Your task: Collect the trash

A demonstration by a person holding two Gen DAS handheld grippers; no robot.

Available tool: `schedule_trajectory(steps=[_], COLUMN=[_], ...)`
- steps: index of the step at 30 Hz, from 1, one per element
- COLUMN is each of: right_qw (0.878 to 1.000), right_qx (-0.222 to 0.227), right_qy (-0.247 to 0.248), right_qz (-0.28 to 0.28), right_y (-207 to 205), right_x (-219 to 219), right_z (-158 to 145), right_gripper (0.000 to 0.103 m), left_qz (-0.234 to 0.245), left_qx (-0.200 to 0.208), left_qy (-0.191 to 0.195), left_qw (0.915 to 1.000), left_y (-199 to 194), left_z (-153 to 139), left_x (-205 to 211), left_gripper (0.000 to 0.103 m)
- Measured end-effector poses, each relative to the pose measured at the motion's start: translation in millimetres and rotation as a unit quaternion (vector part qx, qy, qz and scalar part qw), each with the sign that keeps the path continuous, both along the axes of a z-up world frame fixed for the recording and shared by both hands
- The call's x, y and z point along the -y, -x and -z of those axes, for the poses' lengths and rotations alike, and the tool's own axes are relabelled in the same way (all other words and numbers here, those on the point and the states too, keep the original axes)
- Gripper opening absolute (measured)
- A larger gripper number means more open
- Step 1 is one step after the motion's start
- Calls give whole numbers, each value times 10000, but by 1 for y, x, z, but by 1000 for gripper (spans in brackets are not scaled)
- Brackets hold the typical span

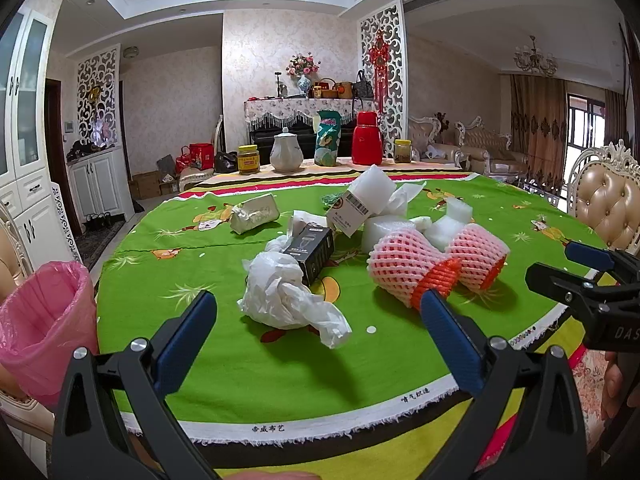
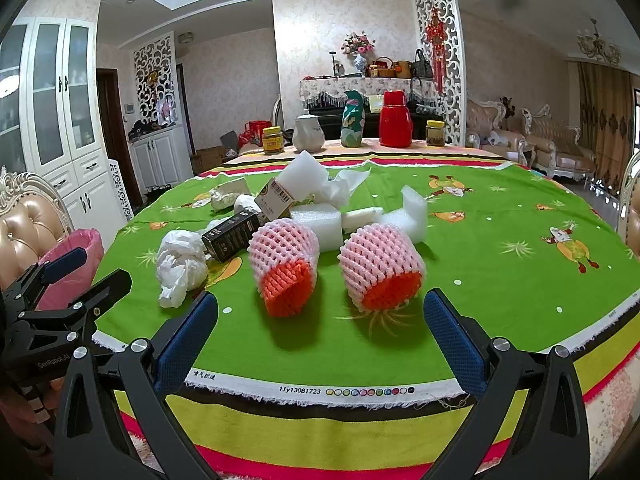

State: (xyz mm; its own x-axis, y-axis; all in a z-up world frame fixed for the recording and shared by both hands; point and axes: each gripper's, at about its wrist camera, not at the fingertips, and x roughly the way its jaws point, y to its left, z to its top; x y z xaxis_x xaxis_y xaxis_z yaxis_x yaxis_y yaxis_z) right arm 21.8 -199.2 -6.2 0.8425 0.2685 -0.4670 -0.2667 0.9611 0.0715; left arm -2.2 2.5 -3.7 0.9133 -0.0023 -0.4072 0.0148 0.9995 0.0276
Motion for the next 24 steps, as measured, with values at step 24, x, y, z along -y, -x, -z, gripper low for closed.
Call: schedule_trajectory(steps=[24], right_qw=[9999], right_qx=[-77], right_qy=[-91], right_qz=[-23], right_y=[2], right_x=[-1], right_z=[4], right_gripper=[96], left_qz=[49], left_qx=[28], left_qy=[-24], left_qw=[10000], left_y=[1], left_z=[0], left_x=[3], left_gripper=[99])
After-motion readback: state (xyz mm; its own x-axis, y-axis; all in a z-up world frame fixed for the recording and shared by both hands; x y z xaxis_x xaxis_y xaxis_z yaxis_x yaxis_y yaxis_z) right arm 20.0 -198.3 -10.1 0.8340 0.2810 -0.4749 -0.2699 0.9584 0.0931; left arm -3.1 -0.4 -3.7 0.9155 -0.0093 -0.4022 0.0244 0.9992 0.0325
